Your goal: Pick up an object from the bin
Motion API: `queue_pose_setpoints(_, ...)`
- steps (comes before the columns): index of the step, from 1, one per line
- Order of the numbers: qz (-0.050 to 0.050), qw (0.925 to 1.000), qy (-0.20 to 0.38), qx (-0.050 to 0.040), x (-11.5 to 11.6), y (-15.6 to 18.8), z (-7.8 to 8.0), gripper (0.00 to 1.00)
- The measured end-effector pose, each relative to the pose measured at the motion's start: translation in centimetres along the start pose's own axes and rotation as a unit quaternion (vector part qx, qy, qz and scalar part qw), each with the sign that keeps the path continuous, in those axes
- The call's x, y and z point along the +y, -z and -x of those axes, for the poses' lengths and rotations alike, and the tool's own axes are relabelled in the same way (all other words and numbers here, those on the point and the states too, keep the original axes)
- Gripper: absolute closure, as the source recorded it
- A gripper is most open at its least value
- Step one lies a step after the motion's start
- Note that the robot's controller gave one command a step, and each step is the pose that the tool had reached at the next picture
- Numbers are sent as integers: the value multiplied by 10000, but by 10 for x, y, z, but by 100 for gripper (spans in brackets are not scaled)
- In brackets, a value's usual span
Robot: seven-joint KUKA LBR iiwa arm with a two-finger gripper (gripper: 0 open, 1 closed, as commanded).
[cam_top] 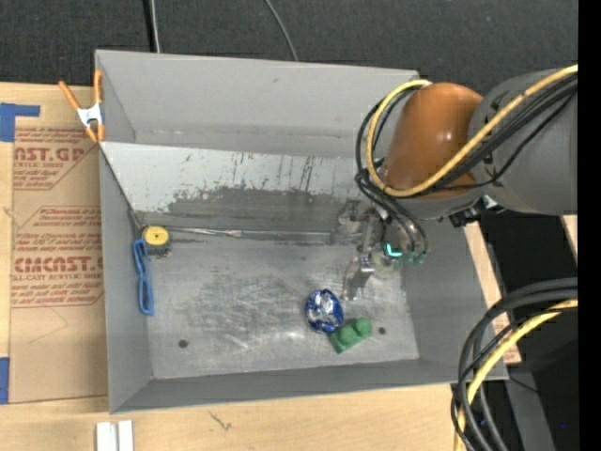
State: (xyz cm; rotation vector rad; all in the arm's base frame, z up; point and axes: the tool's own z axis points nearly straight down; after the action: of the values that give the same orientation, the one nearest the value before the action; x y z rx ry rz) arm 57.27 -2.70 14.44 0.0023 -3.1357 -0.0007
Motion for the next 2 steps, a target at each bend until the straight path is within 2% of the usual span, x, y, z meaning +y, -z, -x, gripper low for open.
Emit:
queue_pose_setpoints(1, 4, 9998, -142, -103, 7, -74, -64, 0)
queue_pose_setpoints(2, 5, 9963, -861, -36, 4, -45, -67, 0)
